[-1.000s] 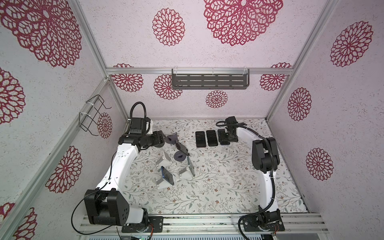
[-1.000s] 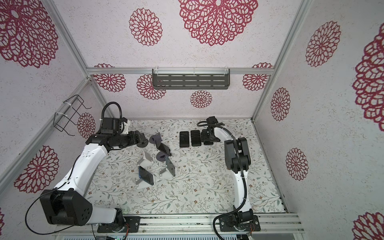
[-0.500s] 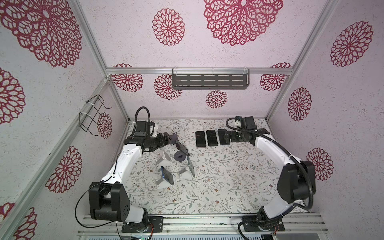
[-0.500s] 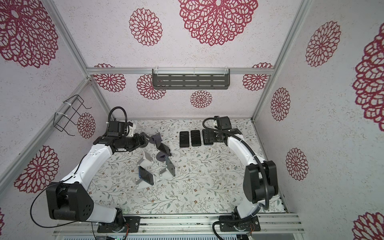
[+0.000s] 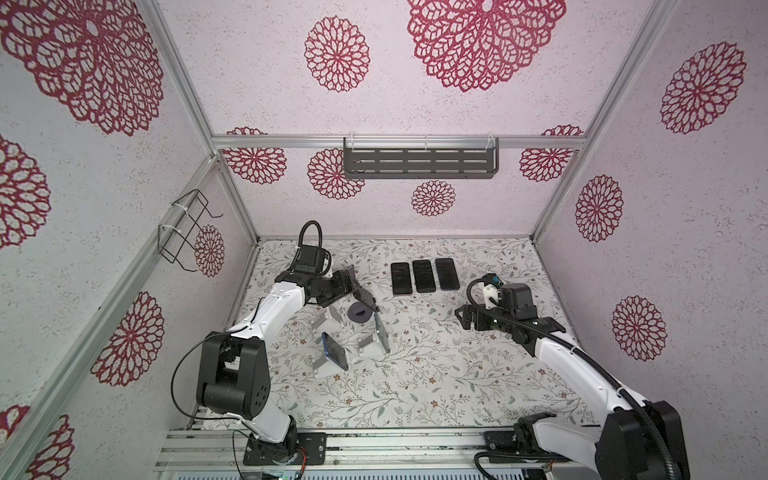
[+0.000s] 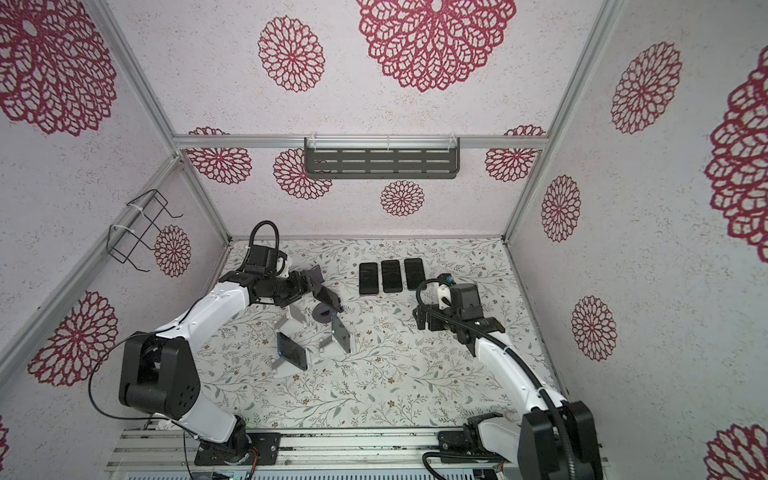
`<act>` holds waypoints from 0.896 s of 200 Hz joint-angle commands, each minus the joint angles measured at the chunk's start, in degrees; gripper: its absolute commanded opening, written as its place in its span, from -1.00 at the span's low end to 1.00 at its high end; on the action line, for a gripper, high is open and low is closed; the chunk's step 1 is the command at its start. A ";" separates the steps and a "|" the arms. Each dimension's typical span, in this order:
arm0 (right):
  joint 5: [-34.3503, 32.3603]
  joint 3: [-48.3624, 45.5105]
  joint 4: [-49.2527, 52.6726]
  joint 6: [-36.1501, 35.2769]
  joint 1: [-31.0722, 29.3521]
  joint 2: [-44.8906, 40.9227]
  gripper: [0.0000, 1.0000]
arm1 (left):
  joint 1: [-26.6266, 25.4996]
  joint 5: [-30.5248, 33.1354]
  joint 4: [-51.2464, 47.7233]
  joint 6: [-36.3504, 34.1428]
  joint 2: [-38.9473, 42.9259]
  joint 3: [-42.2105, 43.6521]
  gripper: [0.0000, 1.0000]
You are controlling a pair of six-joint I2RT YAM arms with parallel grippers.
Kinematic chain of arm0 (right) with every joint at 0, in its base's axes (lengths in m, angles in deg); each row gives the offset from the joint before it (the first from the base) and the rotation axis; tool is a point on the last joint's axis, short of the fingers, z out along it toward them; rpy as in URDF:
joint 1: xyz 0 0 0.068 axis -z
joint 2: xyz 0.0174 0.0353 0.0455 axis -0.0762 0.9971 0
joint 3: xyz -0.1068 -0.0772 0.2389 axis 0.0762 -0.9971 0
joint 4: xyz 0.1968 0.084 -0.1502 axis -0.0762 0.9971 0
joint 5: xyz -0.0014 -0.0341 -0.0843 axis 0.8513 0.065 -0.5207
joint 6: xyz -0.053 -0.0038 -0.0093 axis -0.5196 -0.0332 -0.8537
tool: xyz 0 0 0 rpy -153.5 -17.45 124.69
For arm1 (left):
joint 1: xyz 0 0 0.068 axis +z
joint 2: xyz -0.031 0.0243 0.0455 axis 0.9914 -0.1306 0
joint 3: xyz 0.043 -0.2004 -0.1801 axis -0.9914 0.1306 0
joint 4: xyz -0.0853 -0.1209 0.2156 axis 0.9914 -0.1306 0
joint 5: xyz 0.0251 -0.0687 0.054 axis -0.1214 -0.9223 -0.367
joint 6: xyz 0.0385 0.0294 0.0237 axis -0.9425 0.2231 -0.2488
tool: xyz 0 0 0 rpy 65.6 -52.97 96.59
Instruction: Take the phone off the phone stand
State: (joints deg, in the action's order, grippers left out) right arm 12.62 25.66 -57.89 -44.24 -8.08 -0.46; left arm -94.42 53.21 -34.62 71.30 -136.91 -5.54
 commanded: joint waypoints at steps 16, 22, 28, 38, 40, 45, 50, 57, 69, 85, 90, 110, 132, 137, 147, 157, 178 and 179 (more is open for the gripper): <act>2.03 -4.27 -2.78 1.43 2.25 -4.46 0.98 | -1.35 1.03 1.83 0.88 -3.00 -2.88 0.36; 1.94 -4.56 -2.46 1.20 2.34 -4.75 0.98 | -1.35 0.77 1.94 0.94 -3.20 -2.89 0.31; 1.44 -4.67 -2.14 1.02 2.38 -5.05 0.98 | -1.33 0.42 2.47 1.10 -3.29 -2.69 0.26; 0.31 -4.85 -1.34 0.94 2.43 -5.46 0.98 | -1.35 0.43 3.18 1.48 -3.43 -2.51 0.19; 0.11 -4.90 -1.24 0.78 2.43 -5.51 0.98 | -1.28 0.57 3.19 1.53 -3.46 -2.51 0.18; -0.26 -4.95 -0.88 0.59 2.45 -5.62 0.98 | -1.30 0.76 3.12 1.55 -3.57 -2.65 0.15; -0.67 -5.03 -0.58 0.30 2.51 -5.80 0.98 | -1.35 0.92 3.04 1.56 -3.72 -2.78 0.11; -1.28 -5.07 -0.01 0.18 2.52 -5.83 0.98 | -1.35 1.11 3.01 1.54 -3.90 -2.88 0.06; -2.00 -5.12 0.75 -0.11 2.52 -6.15 0.98 | -1.43 1.24 2.93 1.61 -4.32 -2.86 -0.02; -2.37 -5.57 0.95 -0.88 2.60 -6.76 0.98 | -1.64 1.21 3.18 1.80 -4.78 -2.49 -0.12; -2.43 -5.64 0.79 -1.09 2.65 -6.91 0.98 | -1.70 1.15 3.34 1.82 -4.95 -2.38 -0.15; -2.26 -5.00 0.82 -1.40 2.69 -6.24 0.98 | -1.83 1.15 3.36 1.97 -5.51 -2.35 -0.30; -2.44 -4.25 1.18 -1.88 2.78 -5.26 0.98 | -2.05 1.32 3.45 2.01 -5.49 -2.52 -0.38; -2.45 -4.16 1.22 -2.03 2.78 -5.06 0.98 | -2.05 1.21 3.45 2.00 -5.37 -2.60 -0.39; -2.37 -4.06 1.09 -2.16 2.81 -4.78 0.98 | -2.17 1.16 3.45 1.98 -5.32 -2.71 -0.42; -2.21 -3.91 1.04 -2.36 2.79 -4.59 0.98 | -2.39 1.14 3.53 1.96 -5.24 -2.80 -0.47; -1.70 -2.99 1.55 -2.67 2.85 -4.06 0.98 | -2.61 1.11 3.44 1.86 -5.32 -2.96 -0.59; -1.67 -2.87 1.64 -2.67 2.80 -4.02 0.98 | -2.59 1.08 3.49 1.85 -5.32 -2.97 -0.60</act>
State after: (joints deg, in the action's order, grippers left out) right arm 11.33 20.22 -57.00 -45.39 -5.52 -4.77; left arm -96.41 54.04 -32.13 72.81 -142.05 -7.23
